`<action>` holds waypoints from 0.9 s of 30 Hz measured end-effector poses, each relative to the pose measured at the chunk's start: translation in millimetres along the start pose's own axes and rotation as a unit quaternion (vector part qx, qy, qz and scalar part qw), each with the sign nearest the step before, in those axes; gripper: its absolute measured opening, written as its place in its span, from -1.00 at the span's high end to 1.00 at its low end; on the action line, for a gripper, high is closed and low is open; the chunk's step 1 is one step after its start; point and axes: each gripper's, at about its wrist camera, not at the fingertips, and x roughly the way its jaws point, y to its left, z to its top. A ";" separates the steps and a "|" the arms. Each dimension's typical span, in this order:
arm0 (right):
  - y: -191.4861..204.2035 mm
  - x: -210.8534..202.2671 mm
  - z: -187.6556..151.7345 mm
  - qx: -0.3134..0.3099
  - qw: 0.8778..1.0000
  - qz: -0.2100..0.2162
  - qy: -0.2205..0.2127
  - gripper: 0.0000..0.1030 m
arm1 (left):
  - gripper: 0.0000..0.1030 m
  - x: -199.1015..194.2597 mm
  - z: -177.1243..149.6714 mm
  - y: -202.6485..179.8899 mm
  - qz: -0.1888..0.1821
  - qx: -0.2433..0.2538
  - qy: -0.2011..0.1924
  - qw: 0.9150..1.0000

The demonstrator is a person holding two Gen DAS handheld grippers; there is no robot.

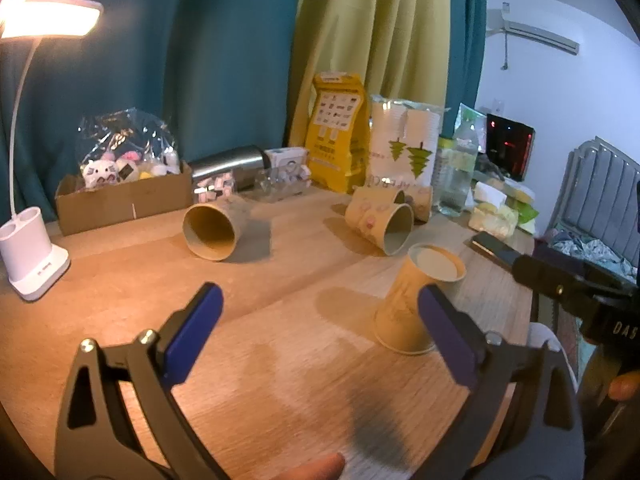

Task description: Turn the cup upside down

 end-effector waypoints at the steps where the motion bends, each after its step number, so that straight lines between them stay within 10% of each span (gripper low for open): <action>1: 0.0 0.1 -0.5 0.000 1.000 0.001 0.001 -0.56 | -0.93 -0.4 -0.7 -1.7 -0.001 0.005 0.000 1.000; 27: -4.6 12.8 -9.8 0.016 1.000 0.013 0.023 -0.56 | -0.93 -3.4 -3.1 -13.3 0.011 0.038 -0.003 0.999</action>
